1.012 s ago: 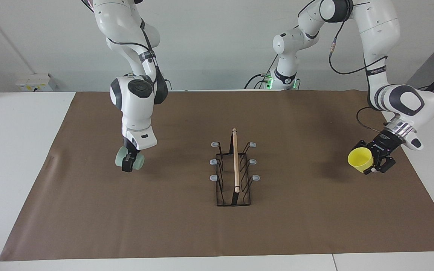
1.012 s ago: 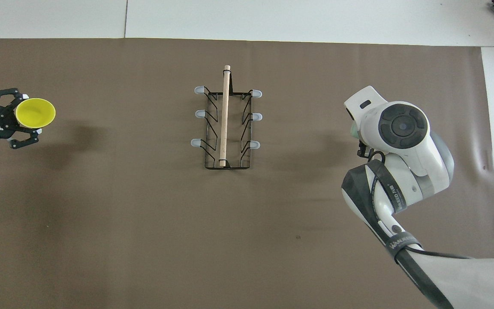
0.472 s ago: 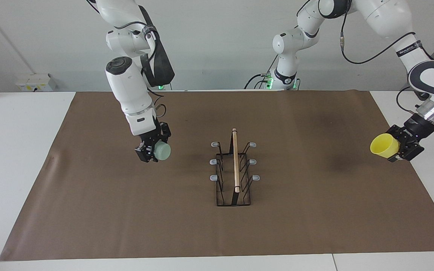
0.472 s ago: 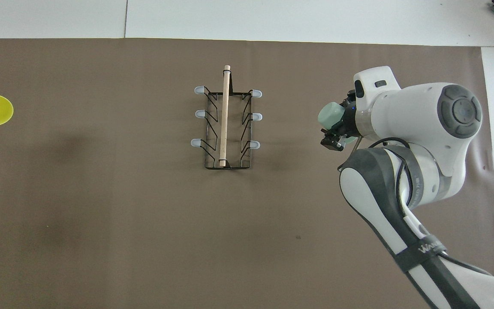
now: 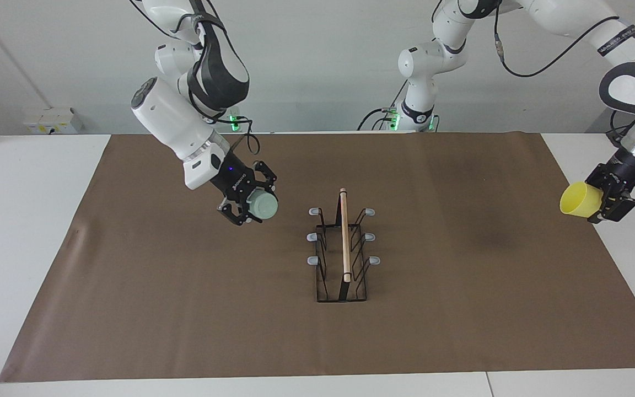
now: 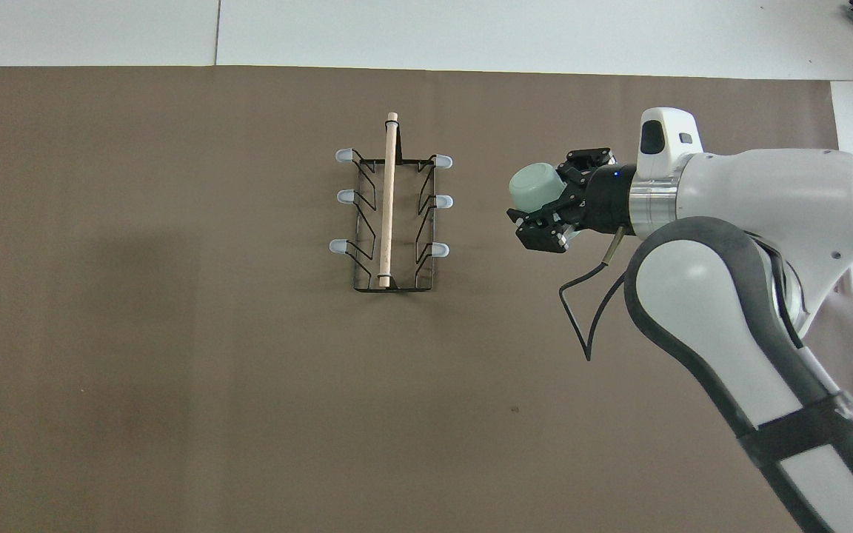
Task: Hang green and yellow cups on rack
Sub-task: 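Lift the green cup with the right gripper toward the rack, then lower the green cup onto a rack peg with the right gripper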
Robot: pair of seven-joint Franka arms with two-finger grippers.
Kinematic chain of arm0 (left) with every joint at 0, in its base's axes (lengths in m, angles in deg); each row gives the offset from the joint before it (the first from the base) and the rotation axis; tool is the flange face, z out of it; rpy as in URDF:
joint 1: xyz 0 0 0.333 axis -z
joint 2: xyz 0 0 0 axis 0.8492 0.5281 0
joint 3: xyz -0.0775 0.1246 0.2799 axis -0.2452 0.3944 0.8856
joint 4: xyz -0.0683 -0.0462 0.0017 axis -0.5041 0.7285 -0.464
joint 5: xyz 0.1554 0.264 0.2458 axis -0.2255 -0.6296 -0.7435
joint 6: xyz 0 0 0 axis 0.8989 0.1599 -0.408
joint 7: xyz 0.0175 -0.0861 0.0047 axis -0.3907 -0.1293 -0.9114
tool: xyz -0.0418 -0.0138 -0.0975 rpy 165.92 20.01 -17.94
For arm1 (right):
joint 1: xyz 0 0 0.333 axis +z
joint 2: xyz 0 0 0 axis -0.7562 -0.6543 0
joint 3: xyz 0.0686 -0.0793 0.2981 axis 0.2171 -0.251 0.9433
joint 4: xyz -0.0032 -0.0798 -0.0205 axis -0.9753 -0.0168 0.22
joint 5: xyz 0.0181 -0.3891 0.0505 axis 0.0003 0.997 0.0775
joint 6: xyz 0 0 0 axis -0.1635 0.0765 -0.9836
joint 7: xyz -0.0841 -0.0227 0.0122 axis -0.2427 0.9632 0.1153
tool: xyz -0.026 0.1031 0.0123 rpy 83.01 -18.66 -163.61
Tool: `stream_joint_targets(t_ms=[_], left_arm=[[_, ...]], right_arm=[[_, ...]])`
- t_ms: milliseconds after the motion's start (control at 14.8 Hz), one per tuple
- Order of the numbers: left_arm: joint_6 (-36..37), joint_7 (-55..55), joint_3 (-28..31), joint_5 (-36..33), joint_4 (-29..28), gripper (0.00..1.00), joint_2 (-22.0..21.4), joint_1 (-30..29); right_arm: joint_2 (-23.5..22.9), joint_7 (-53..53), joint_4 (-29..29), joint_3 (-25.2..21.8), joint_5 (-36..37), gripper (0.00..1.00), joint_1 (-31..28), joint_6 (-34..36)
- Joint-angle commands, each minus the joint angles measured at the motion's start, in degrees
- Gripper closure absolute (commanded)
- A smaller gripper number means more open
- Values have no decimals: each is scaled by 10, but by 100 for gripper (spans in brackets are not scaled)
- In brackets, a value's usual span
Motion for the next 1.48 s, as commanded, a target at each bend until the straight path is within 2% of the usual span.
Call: stream_joint_targets(t_ms=[0, 202, 405, 607, 809, 944, 1214, 1416], left_arm=[[12, -43, 10, -88, 5, 100, -13, 32], [22, -82, 9, -165, 4, 100, -32, 63], [47, -110, 8, -237, 3, 100, -45, 95], [59, -153, 7, -300, -12, 100, -54, 127], [55, -153, 6, -358, -48, 100, -71, 149], [55, -159, 7, -386, -66, 100, -77, 166], [55, -198, 6, -437, -85, 100, -81, 187], [52, -199, 6, -438, -87, 100, -81, 187]], right_arm=[[12, -57, -10, 3, -89, 100, -8, -5], [21, -138, -26, 3, -186, 100, -9, -8], [32, -208, -53, 3, -344, 100, 6, -46], [12, -291, -55, 3, -454, 100, 33, -93], [-7, -358, -56, 3, -571, 100, 84, -155], [-22, -399, -54, 3, -623, 100, 114, -190], [-43, -521, -63, 3, -733, 100, 135, -204], [-42, -524, -72, 3, -746, 100, 146, -211]])
